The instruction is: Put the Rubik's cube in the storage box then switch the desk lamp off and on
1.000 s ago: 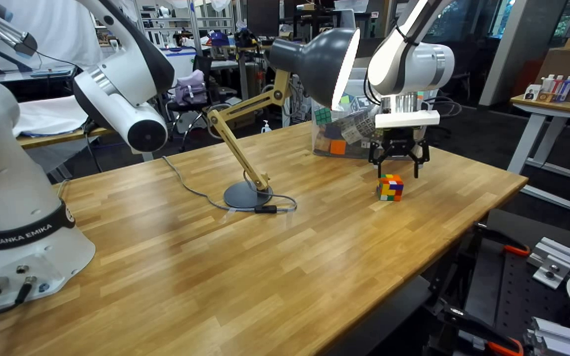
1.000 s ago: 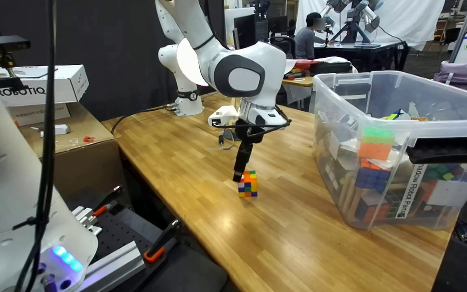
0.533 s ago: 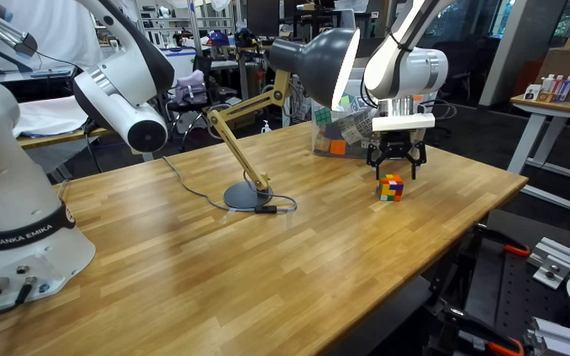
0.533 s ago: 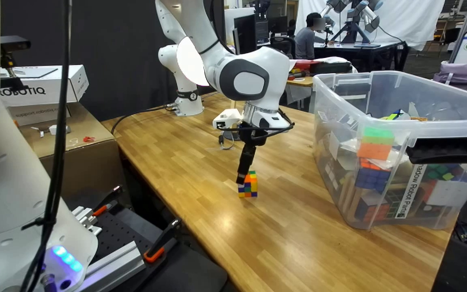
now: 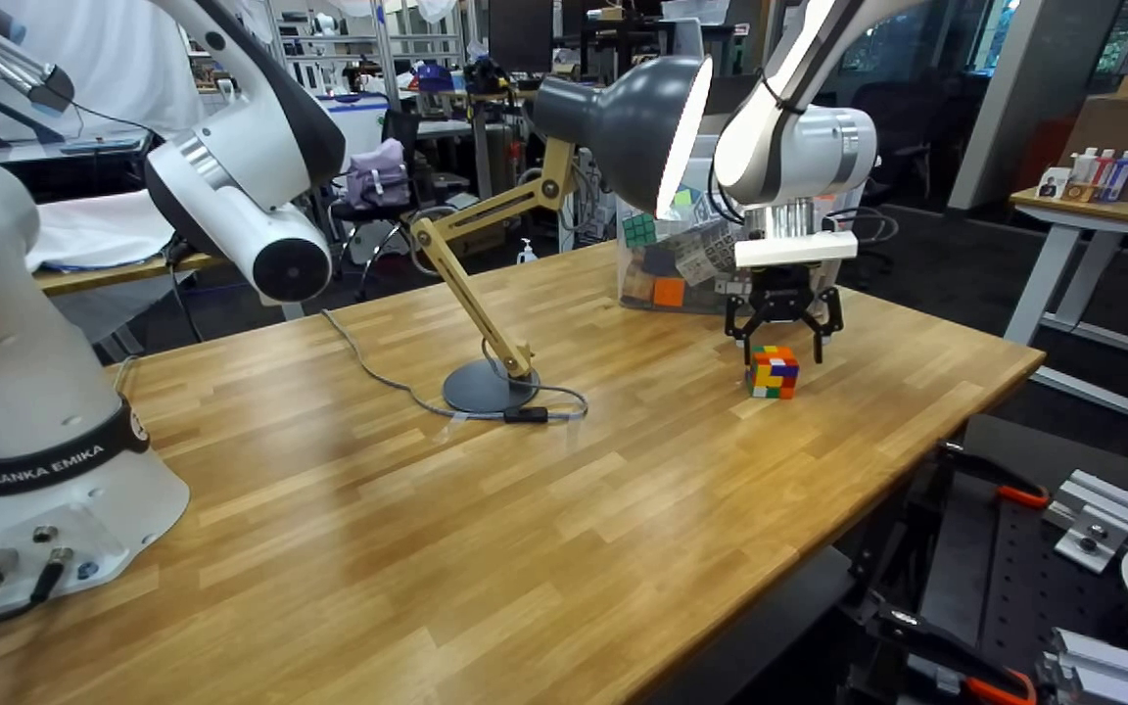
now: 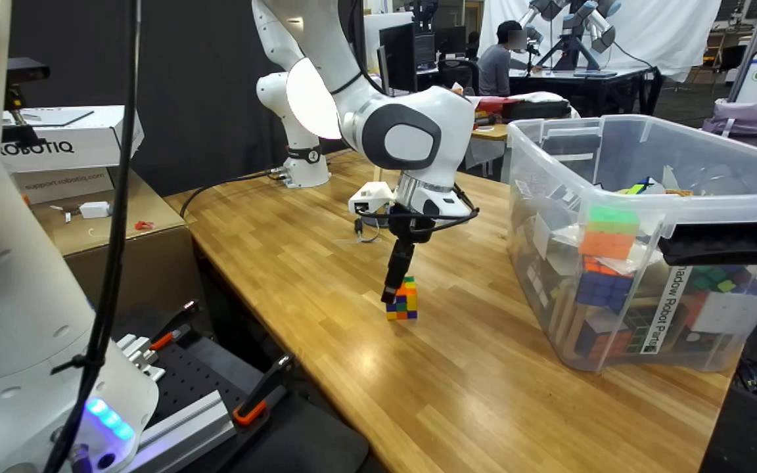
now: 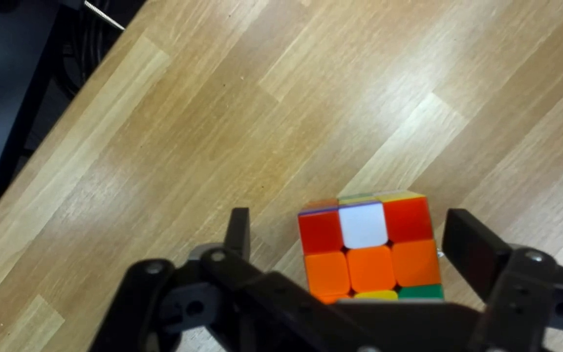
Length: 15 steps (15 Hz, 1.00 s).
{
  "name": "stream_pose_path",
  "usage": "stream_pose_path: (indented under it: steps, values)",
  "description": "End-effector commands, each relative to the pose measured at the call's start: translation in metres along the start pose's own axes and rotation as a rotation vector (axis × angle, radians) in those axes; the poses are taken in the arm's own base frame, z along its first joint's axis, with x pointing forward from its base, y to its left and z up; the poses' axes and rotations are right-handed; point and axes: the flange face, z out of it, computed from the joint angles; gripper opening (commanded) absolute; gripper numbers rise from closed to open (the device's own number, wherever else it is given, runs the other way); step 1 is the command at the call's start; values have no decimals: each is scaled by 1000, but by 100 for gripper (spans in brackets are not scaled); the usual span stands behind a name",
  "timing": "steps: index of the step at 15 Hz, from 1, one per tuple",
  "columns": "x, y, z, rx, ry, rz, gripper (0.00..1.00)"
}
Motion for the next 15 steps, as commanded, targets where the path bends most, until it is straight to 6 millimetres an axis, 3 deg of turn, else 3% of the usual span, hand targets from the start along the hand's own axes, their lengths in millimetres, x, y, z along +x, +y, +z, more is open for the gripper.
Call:
stream_pose_path:
  steps: [1,5,7,11,12,15]
  values:
    - [5,0,1,9,-41,-9,100]
    - [8,-1,2,14,-45,-7,100]
    - [8,-2,2,17,-51,-11,74]
    - [10,-4,5,16,-62,-17,45]
    - [10,-4,4,16,-62,-19,39]
    - [10,-3,0,16,-50,-25,39]
